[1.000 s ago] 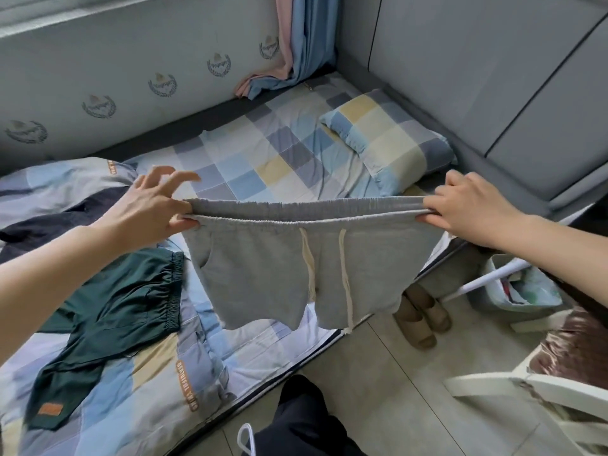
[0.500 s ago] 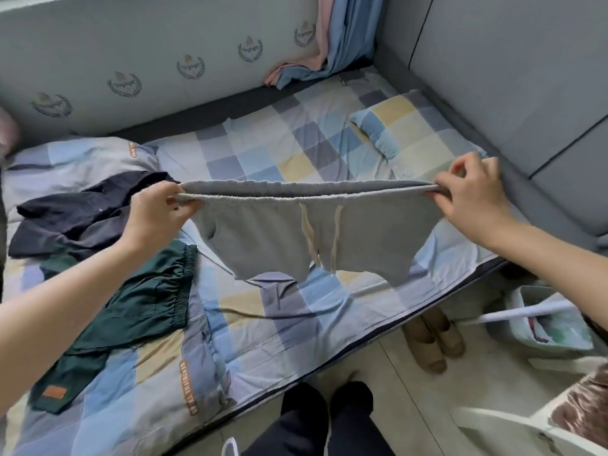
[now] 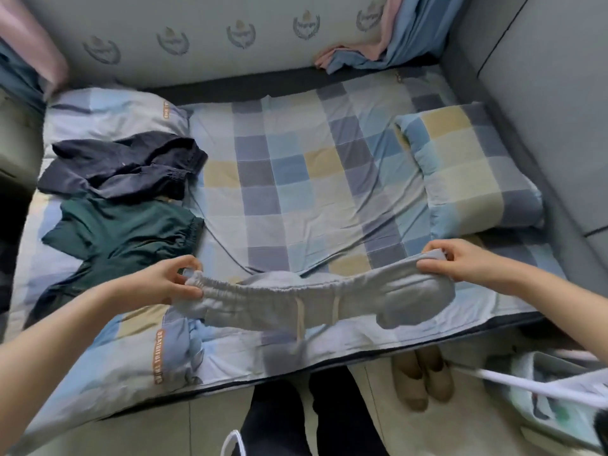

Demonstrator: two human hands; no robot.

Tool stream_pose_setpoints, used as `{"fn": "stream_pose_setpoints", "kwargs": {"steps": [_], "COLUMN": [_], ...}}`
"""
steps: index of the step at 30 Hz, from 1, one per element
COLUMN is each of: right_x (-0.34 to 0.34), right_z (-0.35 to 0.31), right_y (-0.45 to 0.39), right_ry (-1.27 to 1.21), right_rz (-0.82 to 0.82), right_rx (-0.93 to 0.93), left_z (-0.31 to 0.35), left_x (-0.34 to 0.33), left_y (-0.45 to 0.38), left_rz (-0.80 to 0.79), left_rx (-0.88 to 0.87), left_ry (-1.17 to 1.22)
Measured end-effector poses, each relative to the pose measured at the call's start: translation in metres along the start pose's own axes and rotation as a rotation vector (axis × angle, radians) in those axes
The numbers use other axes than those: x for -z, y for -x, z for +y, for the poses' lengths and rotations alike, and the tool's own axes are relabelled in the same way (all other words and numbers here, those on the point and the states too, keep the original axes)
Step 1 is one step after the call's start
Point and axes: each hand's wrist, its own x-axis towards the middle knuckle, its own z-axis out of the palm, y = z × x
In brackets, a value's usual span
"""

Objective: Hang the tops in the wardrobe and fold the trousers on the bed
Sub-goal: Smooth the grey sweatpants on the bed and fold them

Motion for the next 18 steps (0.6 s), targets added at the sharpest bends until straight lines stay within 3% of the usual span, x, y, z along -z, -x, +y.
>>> {"fn": "stream_pose_setpoints", "kwargs": {"steps": [3, 8, 13, 18], "right_x": [0.018, 0.020, -0.017, -0.088], "right_z": [-0.003, 0.003, 0.046, 0.125], "right_y": [-0.022, -0.088, -0.199, -0.313], "right_ry": [-0.109, -0.309, -0.323, -0.273], "right_rz": [-0.021, 0.061, 0.191, 0.291], "right_rx": [-0.025, -0.044, -0.013, -0.030], "left_z": [0.001, 0.001, -0.035, -0.106], "left_x": [-0.005, -0.008, -0.022, -0.053], "left_y": [-0.009, -0.044, -0.151, -0.283], "left_rz": [0.022, 0.300, 0.572, 0.735], "left_rx": [0.038, -0.009, 0.008, 0.069], "left_ry": [0.118, 0.309, 0.193, 0.021]}}
